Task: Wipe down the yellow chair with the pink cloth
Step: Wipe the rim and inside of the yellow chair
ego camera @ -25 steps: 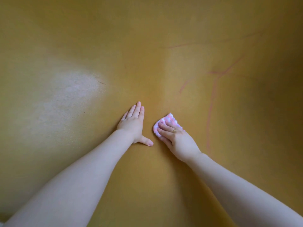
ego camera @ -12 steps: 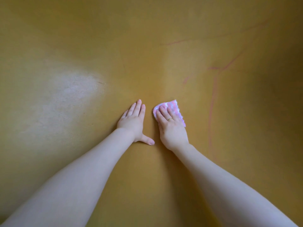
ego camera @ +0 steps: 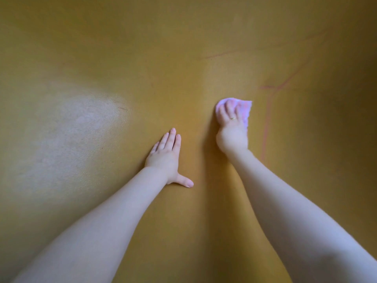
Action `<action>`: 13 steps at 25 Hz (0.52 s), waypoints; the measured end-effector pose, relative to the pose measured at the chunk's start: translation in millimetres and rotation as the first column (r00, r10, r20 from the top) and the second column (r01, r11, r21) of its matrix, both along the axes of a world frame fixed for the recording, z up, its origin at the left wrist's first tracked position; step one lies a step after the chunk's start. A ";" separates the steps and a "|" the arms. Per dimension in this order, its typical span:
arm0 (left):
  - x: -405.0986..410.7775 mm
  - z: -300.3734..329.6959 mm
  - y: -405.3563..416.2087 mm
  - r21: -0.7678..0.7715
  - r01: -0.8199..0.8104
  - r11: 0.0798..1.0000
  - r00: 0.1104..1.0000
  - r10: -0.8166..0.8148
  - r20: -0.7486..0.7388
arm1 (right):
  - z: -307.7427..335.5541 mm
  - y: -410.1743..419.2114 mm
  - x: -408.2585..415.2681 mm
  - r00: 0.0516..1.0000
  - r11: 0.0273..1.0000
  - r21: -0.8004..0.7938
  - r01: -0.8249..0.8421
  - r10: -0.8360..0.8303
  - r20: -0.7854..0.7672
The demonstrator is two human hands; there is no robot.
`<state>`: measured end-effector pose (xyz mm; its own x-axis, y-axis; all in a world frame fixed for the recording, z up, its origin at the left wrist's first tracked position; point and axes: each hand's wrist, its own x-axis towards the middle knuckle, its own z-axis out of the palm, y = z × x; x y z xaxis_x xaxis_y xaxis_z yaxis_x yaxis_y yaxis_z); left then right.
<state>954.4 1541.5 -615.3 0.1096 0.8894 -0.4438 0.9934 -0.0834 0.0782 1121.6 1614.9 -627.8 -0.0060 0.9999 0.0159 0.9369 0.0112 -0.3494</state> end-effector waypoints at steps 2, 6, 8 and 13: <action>0.5 -0.2 0.8 0.010 -0.002 1.000 1.000 0.002 0.007 | -10.7 -18.5 -30.7 0.983 0.983 0.010 -0.183 0.183 0.009; 1.9 1.7 -0.8 0.015 -0.021 1.000 1.000 0.021 0.024 | -13.3 -30.9 -53.3 0.920 0.919 -0.050 -0.391 0.391 -0.017; 0.4 1.3 -1.0 0.015 -0.005 1.000 1.000 0.005 0.014 | -4.8 -12.2 -29.2 0.930 0.931 -0.047 -0.362 0.364 0.054; -1.3 -3.6 2.5 0.007 0.002 1.000 1.000 -0.003 0.015 | 10.6 27.0 33.4 0.995 0.993 0.050 0.104 -0.104 -0.012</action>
